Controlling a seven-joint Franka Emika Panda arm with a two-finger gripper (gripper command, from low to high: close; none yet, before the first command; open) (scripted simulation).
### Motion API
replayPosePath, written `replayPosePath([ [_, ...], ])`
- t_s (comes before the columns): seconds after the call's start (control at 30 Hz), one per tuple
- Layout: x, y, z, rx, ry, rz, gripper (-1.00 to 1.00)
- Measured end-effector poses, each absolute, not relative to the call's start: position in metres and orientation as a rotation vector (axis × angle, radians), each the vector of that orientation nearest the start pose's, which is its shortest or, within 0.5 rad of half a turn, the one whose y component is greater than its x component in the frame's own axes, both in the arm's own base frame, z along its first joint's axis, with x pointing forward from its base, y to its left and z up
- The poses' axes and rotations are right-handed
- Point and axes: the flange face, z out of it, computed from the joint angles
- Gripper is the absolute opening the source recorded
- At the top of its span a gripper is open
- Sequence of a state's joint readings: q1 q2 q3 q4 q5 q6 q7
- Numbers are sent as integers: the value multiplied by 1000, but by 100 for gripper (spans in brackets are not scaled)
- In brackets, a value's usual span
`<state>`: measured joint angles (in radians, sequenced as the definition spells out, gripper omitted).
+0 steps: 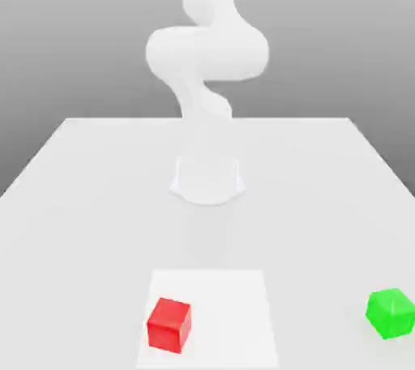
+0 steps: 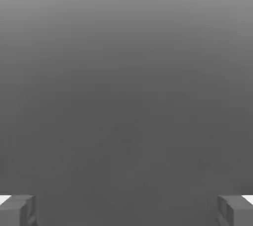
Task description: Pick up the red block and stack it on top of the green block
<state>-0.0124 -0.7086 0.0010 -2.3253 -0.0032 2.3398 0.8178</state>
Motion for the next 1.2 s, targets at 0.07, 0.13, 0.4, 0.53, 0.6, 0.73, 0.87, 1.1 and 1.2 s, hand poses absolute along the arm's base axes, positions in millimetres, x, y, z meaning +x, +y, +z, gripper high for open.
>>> replayPosePath([
  [0.07,407,-9,632,-2512,1138,-869,0],
  [0.13,428,-13,595,-2541,1186,-796,0],
  [0.4,476,-33,437,-2633,1370,-489,0],
  [0.53,479,-43,356,-2664,1460,-326,0],
  [0.6,475,-48,316,-2673,1507,-242,0],
  [0.73,458,-55,239,-2687,1591,-69,0],
  [0.87,450,-56,182,-2691,1619,-4,0],
  [1.1,448,-56,148,-2691,1620,-1,-100],
  [1.2,448,-55,148,-2691,1621,-1,-100],
])
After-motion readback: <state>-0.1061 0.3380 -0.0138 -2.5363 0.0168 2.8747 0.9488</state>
